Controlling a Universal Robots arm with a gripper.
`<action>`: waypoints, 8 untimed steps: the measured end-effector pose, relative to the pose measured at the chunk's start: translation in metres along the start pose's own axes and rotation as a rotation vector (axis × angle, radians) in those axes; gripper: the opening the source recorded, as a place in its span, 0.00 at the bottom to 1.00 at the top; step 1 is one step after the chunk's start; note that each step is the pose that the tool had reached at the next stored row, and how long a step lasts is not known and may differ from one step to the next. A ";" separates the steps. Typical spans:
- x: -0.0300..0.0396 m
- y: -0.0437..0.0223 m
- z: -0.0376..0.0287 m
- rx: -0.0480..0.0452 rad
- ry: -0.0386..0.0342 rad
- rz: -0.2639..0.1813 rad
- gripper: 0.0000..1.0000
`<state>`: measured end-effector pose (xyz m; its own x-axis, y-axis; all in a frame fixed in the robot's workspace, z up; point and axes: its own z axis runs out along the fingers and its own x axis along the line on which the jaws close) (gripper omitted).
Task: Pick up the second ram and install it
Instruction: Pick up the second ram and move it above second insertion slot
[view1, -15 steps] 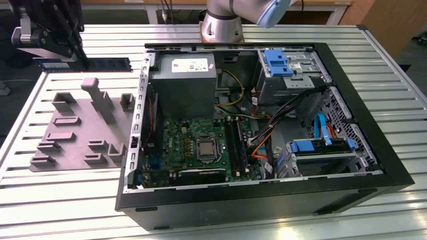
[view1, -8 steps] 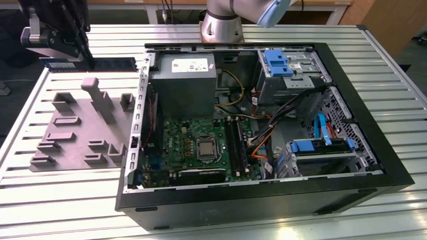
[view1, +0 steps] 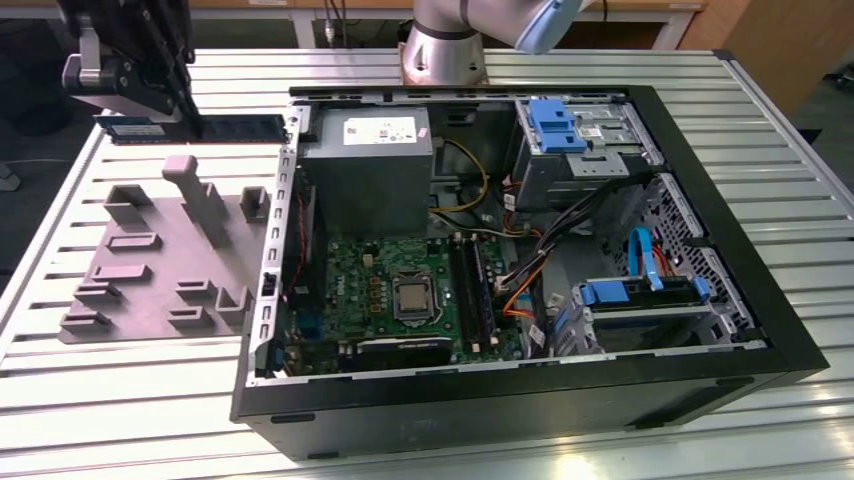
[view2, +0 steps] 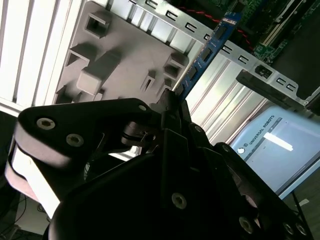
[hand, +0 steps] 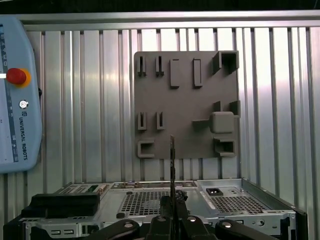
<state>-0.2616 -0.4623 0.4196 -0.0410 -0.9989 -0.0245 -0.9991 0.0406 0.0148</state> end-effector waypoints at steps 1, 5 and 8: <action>-0.0001 -0.0013 0.0000 0.0000 0.0000 0.000 0.14; -0.0002 -0.0055 -0.0001 0.0000 0.0000 0.000 0.14; -0.0002 -0.0057 -0.0001 0.0000 0.0000 0.000 0.14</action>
<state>-0.2559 -0.4624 0.4196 -0.0411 -0.9989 -0.0245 -0.9991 0.0408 0.0148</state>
